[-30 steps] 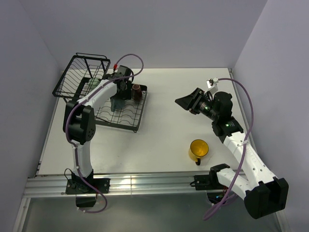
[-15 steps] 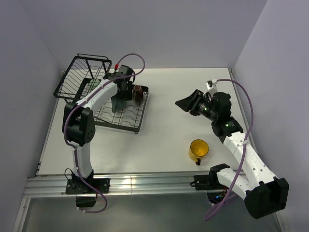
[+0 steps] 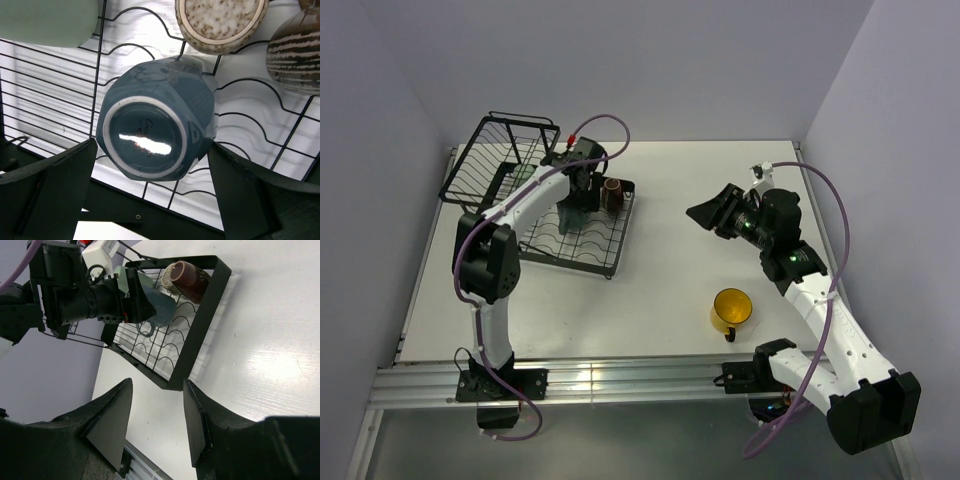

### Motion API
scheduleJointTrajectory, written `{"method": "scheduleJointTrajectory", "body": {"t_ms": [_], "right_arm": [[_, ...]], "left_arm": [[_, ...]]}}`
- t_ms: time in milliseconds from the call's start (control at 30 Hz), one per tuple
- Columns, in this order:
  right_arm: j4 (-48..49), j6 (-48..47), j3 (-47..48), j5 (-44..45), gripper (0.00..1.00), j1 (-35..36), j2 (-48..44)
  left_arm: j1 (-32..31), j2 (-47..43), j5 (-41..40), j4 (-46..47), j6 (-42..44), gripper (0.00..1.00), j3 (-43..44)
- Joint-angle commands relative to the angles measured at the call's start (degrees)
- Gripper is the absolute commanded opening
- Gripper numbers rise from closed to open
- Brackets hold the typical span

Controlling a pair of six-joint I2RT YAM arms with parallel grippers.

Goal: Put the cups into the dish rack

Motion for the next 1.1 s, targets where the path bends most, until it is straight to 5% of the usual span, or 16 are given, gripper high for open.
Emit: {"method": "scheduleJointTrajectory", "body": {"t_ms": [0,1067], "right_arm": [[0.58,-1.00,2.83,0.60,0.53,0.46,-0.96],[1.81,-0.82,0.99,0.51,0.53,0.73,-1.13]], "left_arm": [[-1.25,-3.03,-5.07,4.07,3.70,0.99,5.92],[-2.75,0.57,-5.07,1.96,3.79,0.99,4.25]]}}
